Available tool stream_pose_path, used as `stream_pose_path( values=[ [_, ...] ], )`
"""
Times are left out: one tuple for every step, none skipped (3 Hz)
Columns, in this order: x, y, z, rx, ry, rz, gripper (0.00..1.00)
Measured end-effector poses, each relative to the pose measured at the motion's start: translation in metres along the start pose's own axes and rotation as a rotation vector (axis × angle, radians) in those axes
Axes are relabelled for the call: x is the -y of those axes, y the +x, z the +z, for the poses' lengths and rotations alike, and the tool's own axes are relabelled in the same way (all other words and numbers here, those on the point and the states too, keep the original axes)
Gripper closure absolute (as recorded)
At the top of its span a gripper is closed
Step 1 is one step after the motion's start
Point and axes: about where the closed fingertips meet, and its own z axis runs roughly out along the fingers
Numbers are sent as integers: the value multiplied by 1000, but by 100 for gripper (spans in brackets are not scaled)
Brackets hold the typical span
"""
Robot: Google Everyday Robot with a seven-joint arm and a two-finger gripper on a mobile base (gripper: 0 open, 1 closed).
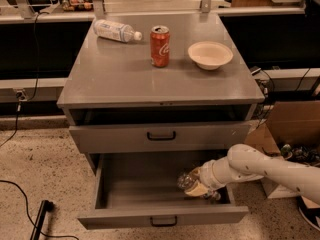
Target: Place water bottle into middle drawer
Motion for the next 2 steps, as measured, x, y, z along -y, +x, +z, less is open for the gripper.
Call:
stream_pose_path(
  values=[
    [0,-1,1,2,-2,-1,58],
    [-2,-2,2,3,-5,-1,35]
  ],
)
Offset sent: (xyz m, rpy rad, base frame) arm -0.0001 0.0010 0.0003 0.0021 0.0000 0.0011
